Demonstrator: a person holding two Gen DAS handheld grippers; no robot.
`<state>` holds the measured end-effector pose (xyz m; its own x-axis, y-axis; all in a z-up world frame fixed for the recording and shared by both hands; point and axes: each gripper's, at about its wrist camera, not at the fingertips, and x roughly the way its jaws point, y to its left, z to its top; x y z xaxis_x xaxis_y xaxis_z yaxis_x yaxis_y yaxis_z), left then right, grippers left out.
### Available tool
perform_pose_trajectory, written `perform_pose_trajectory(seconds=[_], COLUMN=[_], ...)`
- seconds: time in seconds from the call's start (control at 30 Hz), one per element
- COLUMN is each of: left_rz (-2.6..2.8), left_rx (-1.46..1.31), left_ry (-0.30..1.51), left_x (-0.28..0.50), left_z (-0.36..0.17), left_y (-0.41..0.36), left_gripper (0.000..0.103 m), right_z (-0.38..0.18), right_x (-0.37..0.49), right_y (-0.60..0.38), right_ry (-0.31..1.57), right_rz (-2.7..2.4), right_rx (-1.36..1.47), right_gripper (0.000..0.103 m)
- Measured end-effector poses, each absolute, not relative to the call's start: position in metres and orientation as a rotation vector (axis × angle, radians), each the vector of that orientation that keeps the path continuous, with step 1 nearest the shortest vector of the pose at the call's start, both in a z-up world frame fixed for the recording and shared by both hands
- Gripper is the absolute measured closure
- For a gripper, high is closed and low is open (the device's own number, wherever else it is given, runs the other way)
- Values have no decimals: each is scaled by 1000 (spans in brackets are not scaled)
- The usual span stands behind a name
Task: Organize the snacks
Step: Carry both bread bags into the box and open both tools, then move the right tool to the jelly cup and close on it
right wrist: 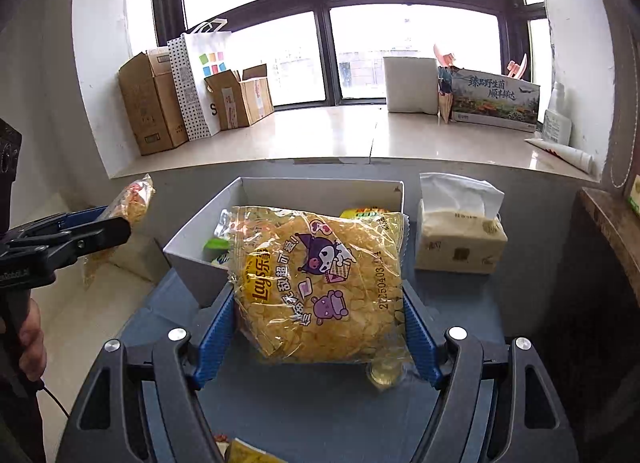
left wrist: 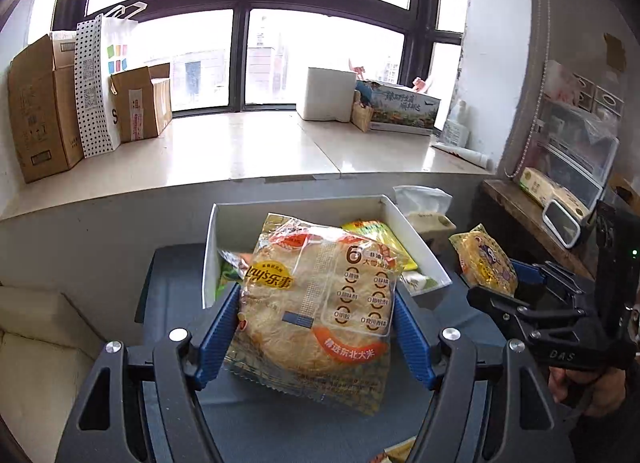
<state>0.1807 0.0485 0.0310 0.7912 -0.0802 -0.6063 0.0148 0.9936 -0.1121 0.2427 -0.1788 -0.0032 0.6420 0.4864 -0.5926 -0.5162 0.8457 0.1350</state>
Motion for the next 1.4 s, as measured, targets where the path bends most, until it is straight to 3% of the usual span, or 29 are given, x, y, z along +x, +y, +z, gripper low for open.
perform_pose_trajectory(seconds=[0.3, 0.37, 0.4, 0.43, 0.47, 0.6, 0.87, 1.1, 1.4], left_rz=[19, 14, 3, -3, -11, -21, -21, -33, -69], left_rx=[-109, -91, -89, -97, -105, -139, -140, -103, -118], left_ry=[729, 743, 748, 743, 735, 735, 711, 657, 736], left_x=[268, 270, 268, 266, 262, 252, 227, 160, 89], left_z=[-22, -31, -34, -35, -35, -33, -25, -16, -67], left_y=[66, 65, 65, 66, 68, 75, 78, 64, 25], left_gripper=[25, 19, 5, 0, 0, 0, 0, 0, 0], right_z=[-3, -6, -8, -11, -14, -16, -14, -9, -75], right_x=[332, 341, 345, 349, 352, 349, 329, 267, 191], right_y=[-149, -149, -148, -148, -147, -150, -162, -203, -241], right_ry=[718, 738, 757, 781, 803, 796, 786, 706, 750], right_rz=[568, 569, 588, 600, 608, 587, 614, 664, 619], right_rx=[22, 44, 61, 76, 88, 94, 118, 173, 227], right_gripper=[23, 23, 21, 15, 9, 0, 0, 0, 0])
